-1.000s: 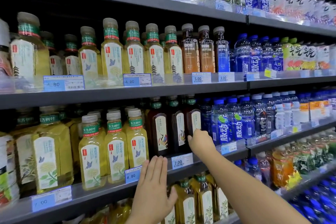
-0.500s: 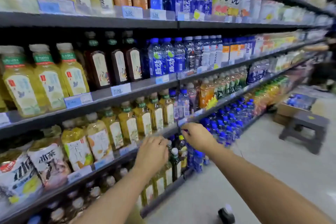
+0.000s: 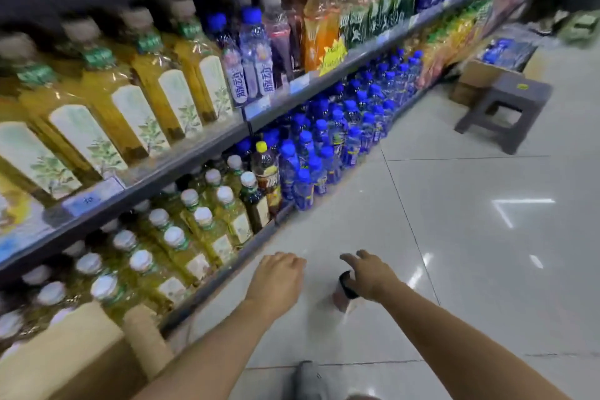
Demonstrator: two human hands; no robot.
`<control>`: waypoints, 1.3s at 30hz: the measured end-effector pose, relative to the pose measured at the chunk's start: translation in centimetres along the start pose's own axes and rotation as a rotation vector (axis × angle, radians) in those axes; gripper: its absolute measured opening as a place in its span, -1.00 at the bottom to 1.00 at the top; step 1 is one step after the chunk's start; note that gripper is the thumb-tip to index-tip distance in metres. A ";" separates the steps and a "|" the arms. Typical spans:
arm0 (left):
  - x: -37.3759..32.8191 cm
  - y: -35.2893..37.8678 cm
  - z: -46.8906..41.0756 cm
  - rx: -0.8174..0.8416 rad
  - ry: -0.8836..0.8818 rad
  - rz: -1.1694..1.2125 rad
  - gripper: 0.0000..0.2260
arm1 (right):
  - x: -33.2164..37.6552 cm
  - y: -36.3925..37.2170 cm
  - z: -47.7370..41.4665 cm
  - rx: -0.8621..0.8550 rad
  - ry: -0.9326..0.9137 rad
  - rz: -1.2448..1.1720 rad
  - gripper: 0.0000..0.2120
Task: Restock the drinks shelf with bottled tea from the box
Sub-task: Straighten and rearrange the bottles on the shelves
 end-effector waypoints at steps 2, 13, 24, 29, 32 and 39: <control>0.8 2.9 -0.7 0.039 -0.003 0.014 -0.82 | -2.2 2.4 -1.9 0.048 0.080 -0.042 -0.48; 3.5 5.5 -1.5 0.142 -0.076 0.055 -0.77 | -2.9 5.3 -5.9 0.066 0.140 -0.017 -0.78; 0.9 -8.8 4.4 0.150 -0.233 0.619 -0.23 | 13.4 -16.9 8.0 -0.248 -0.259 0.121 -0.68; 1.8 -19.4 9.1 -0.219 -0.286 0.913 -0.28 | 21.8 -27.5 17.9 -0.453 -0.415 0.044 -0.68; 3.6 -25.1 12.2 -0.371 -0.341 0.937 -0.35 | 26.4 -31.9 23.1 -0.562 -0.539 -0.034 -0.67; 8.0 -37.6 19.8 -0.682 -0.498 0.995 -0.46 | 33.7 -37.7 31.5 -0.707 -0.765 -0.412 -0.64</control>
Point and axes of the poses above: each hand's wrist, its own z-axis away from the middle knuckle, its own y-axis out of the palm, x = y × z, the point moved 10 cm from there along -z, towards the middle knuckle, and after that the axes turned 3 degrees about -y, right-handed, at the moved point
